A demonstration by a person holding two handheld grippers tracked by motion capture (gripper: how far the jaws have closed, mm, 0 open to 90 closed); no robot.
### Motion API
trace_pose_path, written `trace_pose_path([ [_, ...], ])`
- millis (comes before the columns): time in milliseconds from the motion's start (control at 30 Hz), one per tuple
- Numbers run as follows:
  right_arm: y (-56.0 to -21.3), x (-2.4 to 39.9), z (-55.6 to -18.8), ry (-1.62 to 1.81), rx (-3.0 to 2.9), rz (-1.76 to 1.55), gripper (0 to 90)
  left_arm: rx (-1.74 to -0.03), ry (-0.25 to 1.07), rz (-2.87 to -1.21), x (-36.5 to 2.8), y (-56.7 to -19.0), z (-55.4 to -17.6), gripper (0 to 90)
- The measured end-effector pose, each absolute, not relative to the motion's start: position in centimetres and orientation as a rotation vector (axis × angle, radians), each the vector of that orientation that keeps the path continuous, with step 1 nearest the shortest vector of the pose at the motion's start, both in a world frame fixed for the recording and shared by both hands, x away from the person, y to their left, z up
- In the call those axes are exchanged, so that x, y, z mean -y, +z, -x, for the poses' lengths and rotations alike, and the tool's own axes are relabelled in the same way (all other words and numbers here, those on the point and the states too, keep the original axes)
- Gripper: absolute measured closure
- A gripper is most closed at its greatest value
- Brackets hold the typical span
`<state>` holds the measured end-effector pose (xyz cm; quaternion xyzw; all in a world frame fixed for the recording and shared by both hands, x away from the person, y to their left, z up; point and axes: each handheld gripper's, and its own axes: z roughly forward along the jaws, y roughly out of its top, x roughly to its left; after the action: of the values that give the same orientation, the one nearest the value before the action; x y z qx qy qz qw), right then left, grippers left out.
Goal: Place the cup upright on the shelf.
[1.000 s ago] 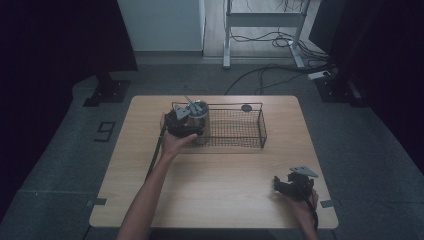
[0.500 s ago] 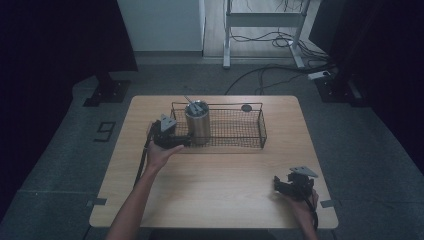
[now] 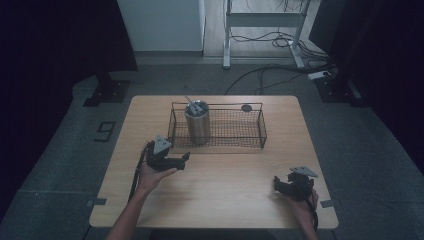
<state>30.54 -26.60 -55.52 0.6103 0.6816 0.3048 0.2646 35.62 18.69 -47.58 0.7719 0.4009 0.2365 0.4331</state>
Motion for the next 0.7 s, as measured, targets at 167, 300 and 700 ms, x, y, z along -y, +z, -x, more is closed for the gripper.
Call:
trace_pose_path([
  [167, -55.5, 26.6, -30.5, 0.824, -1.842, -1.649, 13.1, -1.015, 0.549, -1.94, -19.5, -48.9, -33.8, 2.3],
  [300, -55.5, 26.6, -30.5, 0.824, -1.842, -1.649, 13.1, -1.04, 0.532, -1.95, -20.1, -50.0, -32.5, 2.9],
  [700, -55.5, 26.6, -30.5, 0.823, -1.842, -1.649, 13.1, -1.1, 0.502, -1.941, -21.2, -52.0, -31.2, 5.2],
])
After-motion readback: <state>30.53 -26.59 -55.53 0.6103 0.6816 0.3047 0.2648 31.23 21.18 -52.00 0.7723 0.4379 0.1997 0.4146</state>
